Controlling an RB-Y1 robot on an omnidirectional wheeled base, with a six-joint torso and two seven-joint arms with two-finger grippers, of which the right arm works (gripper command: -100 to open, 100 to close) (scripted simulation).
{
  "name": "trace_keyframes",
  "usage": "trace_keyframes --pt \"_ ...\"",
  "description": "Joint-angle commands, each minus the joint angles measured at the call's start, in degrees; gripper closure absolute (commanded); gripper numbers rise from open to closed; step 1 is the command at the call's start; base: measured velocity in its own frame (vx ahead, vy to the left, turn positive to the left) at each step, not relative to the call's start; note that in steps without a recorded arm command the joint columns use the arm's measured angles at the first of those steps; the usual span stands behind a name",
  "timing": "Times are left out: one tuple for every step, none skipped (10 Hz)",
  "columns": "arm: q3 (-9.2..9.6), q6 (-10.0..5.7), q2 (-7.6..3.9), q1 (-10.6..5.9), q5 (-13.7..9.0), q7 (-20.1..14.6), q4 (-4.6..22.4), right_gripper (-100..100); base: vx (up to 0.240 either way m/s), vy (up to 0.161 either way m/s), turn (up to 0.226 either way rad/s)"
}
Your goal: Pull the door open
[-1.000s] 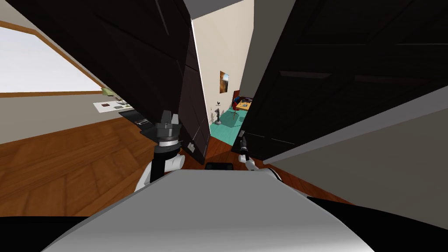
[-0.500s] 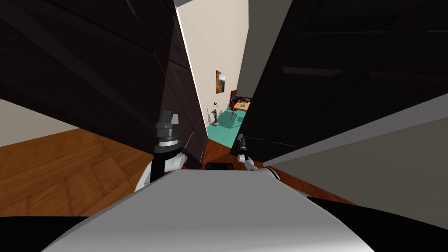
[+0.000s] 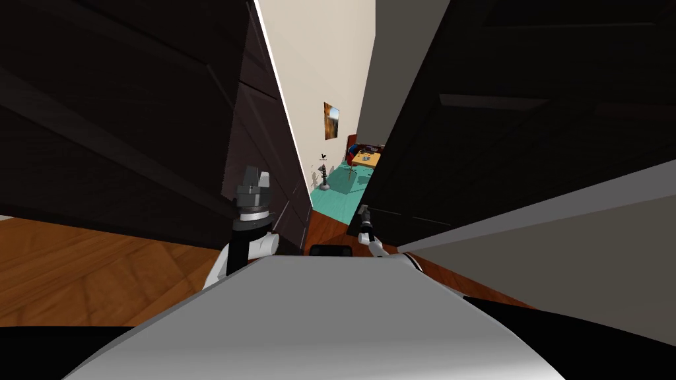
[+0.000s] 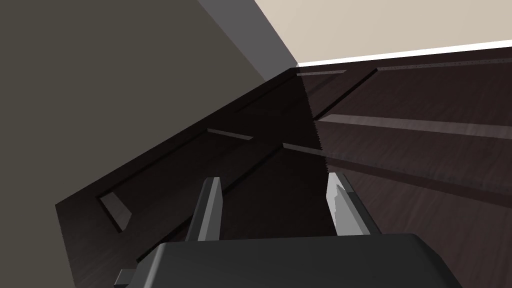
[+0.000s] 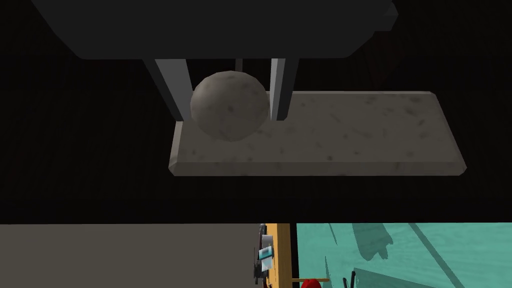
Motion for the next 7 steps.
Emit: trace_keyframes --pt "0.02 0.00 0.05 0.07 0.0 0.0 0.0 100 -0.022 -0.001 0.006" --pt "0.02 0.00 0.05 0.07 0.0 0.0 0.0 100 -0.012 0.000 0.000" --pt "0.02 0.00 0.05 0.07 0.0 0.0 0.0 100 -0.006 0.001 -0.002" --pt "0.02 0.00 0.05 0.07 0.0 0.0 0.0 100 0.000 0.000 0.000" --pt "0.22 0.02 -0.31 0.29 0.1 -0.5 0.1 100 -0.098 0.003 0.112" --pt "0.27 -0.02 -0.44 0.34 0.1 -0.7 0.1 100 -0.181 -0.032 0.104" --pt "0.40 -0.11 -0.76 0.47 0.2 -1.1 0.2 100 -0.202 -0.013 0.118"
